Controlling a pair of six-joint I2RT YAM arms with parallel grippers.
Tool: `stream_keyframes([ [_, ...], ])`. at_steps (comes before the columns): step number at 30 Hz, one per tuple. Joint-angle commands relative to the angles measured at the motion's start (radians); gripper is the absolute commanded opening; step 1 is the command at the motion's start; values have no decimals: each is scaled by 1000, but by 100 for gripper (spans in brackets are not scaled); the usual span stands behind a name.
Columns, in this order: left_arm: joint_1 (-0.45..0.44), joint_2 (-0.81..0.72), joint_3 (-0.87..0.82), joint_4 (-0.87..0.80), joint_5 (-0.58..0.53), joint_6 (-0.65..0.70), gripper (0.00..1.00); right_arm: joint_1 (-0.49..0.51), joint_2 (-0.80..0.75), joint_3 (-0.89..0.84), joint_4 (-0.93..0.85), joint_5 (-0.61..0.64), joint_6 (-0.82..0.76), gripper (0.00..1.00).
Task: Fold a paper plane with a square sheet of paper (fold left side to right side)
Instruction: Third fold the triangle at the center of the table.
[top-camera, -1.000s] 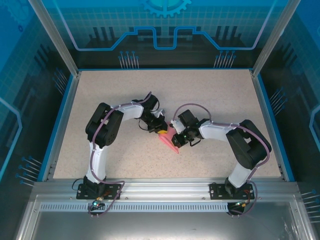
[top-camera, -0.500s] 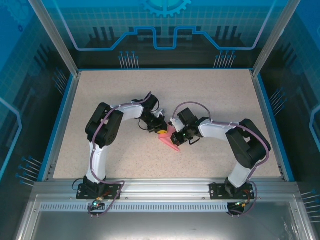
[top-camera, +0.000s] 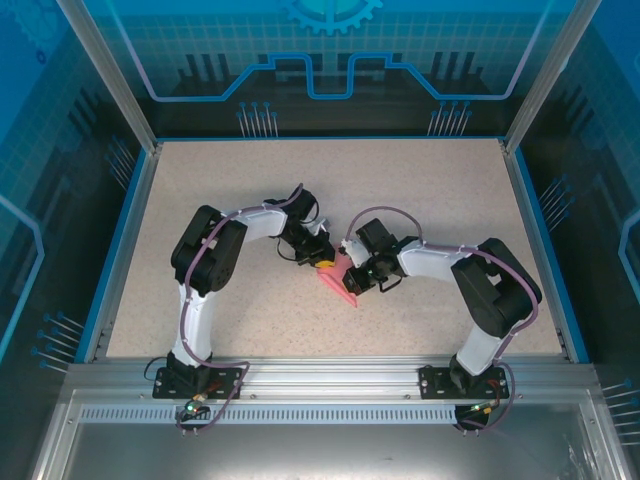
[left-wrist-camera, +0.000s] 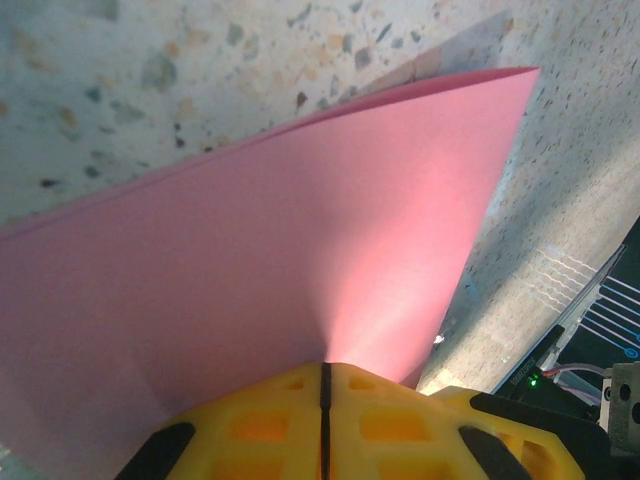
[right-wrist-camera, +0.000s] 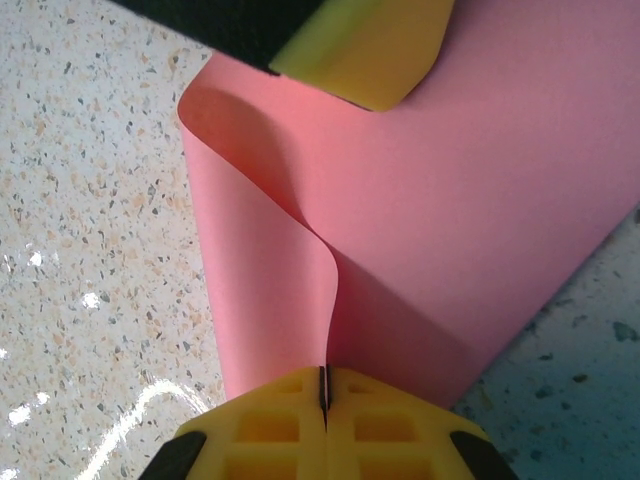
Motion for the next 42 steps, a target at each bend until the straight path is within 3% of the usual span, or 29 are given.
stream_keyframes([
  [1, -9, 36, 14, -59, -37, 31, 9, -10, -14, -8, -10, -15, 5, 0],
  [42, -9, 35, 15, -63, -42, 35, 9, -10, -10, 9, -24, 16, 9, 0],
])
